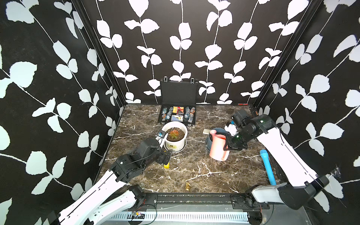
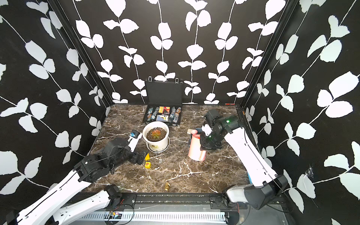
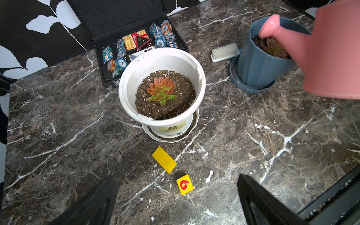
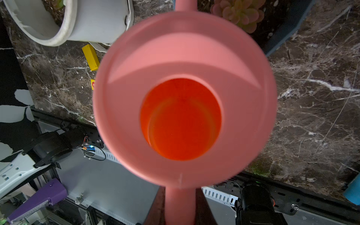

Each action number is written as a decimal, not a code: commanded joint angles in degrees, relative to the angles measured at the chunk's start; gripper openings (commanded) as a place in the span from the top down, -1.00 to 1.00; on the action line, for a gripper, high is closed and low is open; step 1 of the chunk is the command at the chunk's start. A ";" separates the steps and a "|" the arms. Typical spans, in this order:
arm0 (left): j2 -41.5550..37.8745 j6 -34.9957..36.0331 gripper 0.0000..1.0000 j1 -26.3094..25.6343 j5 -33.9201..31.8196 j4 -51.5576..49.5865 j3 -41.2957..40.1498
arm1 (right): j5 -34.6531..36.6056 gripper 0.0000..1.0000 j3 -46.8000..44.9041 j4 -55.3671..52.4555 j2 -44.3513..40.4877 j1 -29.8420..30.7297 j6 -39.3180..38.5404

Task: Water the succulent around the soil edge
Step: Water the soil of the potted plant with water.

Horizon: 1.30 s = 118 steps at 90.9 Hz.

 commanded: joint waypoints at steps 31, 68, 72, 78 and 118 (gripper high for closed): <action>-0.27 -0.04 -0.97 0.47 0.97 0.56 -0.09 | -7.77 1.00 1.40 2.10 0.11 -6.57 0.71; -0.01 0.06 -0.97 0.56 1.76 0.35 -0.03 | -11.86 1.00 -7.26 6.19 -6.26 -13.04 3.98; -0.12 0.05 -0.97 0.56 1.80 0.36 -0.04 | -11.87 1.00 -8.04 6.33 -7.11 -13.90 4.12; -0.10 -0.02 -0.97 0.56 1.86 0.38 0.00 | -11.95 1.00 -9.07 6.20 -8.14 -14.71 4.20; -0.35 -0.02 -0.97 0.60 2.18 0.45 -0.03 | -10.78 1.00 -17.57 5.57 -17.32 -15.81 4.81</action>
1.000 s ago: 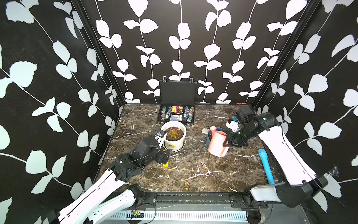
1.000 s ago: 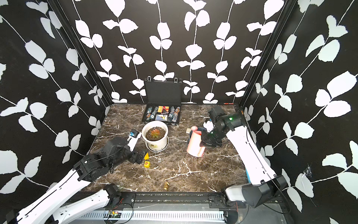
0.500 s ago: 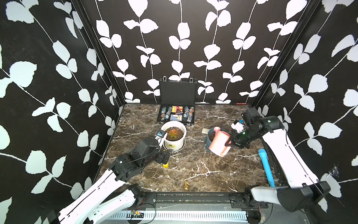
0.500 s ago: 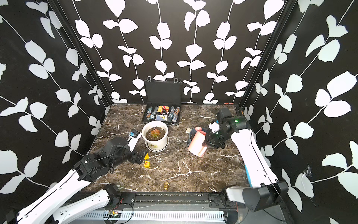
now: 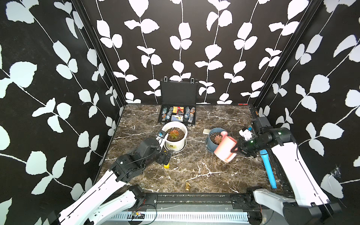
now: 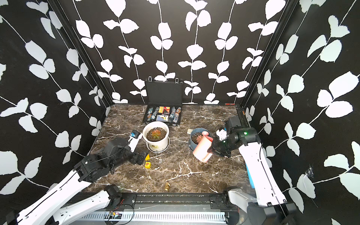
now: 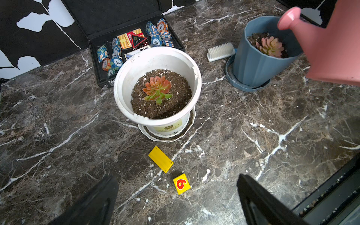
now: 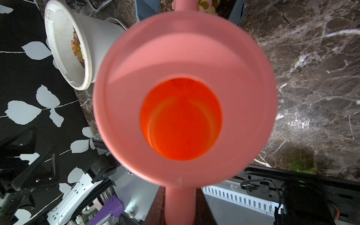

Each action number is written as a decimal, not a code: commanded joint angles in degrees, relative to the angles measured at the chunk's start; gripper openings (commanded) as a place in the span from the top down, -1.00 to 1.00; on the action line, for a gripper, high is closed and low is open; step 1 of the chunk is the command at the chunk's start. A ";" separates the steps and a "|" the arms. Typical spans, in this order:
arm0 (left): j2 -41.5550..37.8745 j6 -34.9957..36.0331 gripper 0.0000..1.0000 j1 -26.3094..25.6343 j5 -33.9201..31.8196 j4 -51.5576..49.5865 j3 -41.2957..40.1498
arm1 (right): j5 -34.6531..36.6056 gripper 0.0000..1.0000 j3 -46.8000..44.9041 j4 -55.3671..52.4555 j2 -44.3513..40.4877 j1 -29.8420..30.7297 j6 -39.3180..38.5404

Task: Water the succulent around the soil edge
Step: Water the soil of the potted plant with water.

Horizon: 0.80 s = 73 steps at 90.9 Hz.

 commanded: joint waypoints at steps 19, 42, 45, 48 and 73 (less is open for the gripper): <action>-0.63 -0.02 -0.97 0.38 0.98 0.47 -0.03 | 0.74 1.00 -4.27 -2.30 -7.46 -0.40 -0.59; -0.68 0.07 -0.97 0.45 1.47 0.59 0.03 | 1.53 1.00 -6.90 -4.43 -11.53 -0.41 -1.87; -0.62 0.06 -0.97 0.47 1.64 0.57 -0.01 | 1.52 1.00 -7.21 -4.69 -11.83 -0.34 -1.92; -0.65 0.07 -0.97 0.47 1.78 0.57 -0.02 | 1.47 1.00 -7.41 -5.01 -12.13 -0.36 -1.99; -0.86 -0.02 -0.97 0.56 2.13 0.68 0.04 | 0.19 1.00 -7.84 -6.26 -14.06 0.65 -2.16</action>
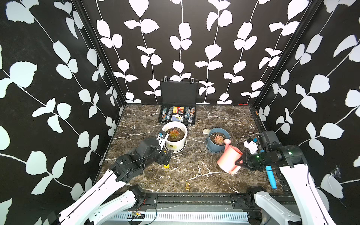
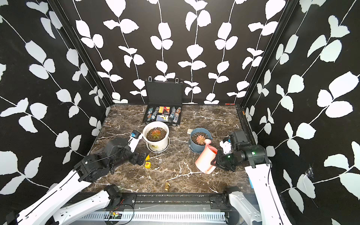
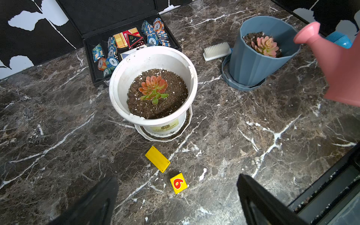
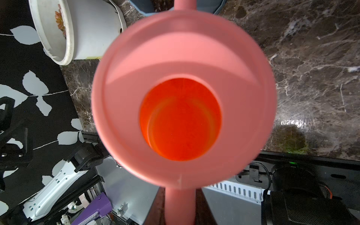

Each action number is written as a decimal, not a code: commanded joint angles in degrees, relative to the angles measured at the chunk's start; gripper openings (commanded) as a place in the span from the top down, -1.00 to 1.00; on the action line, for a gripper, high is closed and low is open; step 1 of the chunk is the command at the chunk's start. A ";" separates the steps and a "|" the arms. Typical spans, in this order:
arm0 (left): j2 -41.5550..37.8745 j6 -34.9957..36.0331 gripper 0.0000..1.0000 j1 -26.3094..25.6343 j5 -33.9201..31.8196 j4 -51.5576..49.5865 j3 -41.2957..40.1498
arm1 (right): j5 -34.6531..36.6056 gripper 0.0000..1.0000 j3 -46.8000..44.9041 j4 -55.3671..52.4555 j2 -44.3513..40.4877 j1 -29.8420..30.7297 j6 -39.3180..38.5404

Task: Water the succulent around the soil edge
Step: Water the soil of the potted plant with water.

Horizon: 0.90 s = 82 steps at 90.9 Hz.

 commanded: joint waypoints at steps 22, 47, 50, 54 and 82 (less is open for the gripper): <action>-1.15 0.02 -0.97 0.38 0.85 0.73 0.01 | -0.76 1.00 -0.93 -0.09 -0.93 4.20 1.35; -1.29 -0.02 -0.98 0.47 0.98 0.67 -0.03 | 0.74 1.00 -1.14 1.99 -0.32 8.44 3.89; -1.35 -0.02 -0.97 0.47 0.96 0.66 -0.03 | 0.76 1.00 -1.16 2.35 -0.24 8.76 4.14; -1.36 -0.02 -0.97 0.47 1.00 0.68 -0.02 | 0.84 1.00 -1.22 2.86 -0.15 9.24 4.49; -1.31 -0.02 -0.97 0.47 0.98 0.72 -0.03 | 1.89 1.00 -0.44 7.56 2.31 13.55 7.41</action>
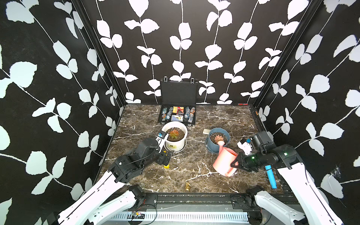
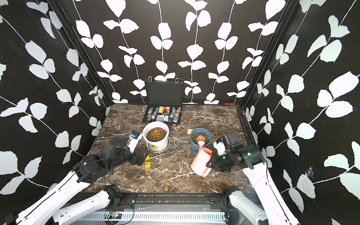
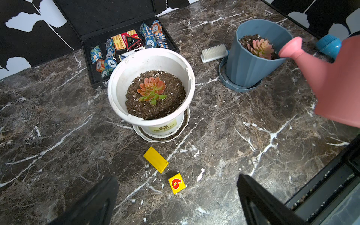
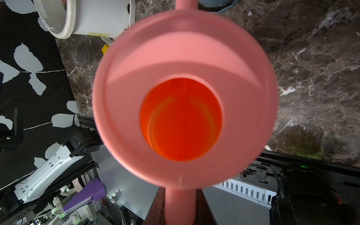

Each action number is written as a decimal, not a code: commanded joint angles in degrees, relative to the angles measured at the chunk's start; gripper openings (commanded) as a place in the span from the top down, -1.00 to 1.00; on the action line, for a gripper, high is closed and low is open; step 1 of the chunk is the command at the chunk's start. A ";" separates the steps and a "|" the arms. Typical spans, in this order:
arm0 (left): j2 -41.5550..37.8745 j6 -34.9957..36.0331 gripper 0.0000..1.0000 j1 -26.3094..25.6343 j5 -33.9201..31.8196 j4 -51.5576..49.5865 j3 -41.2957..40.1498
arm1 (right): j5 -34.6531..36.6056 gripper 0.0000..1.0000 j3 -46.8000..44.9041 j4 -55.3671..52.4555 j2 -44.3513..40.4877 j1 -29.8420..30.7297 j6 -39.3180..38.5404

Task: Water the succulent around the soil edge
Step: Water the soil of the potted plant with water.

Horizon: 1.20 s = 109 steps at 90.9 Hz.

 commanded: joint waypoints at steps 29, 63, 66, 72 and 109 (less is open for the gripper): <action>-0.54 0.04 -0.97 0.45 0.31 0.72 0.04 | 4.24 1.00 3.42 6.10 5.11 3.82 1.50; -0.66 0.02 -0.97 0.41 -0.26 0.73 -0.08 | 5.35 1.00 6.46 9.65 9.14 4.24 0.96; -0.64 -0.02 -0.97 0.44 -0.35 0.69 -0.12 | 5.50 1.00 6.49 9.64 9.21 4.20 0.83; -0.66 -0.07 -0.97 0.45 -0.45 0.72 -0.12 | 6.18 1.00 6.65 9.40 9.31 4.25 0.58; -0.83 -0.28 -0.97 0.54 -3.60 0.49 0.17 | 22.65 1.00 8.95 14.12 7.42 12.55 0.05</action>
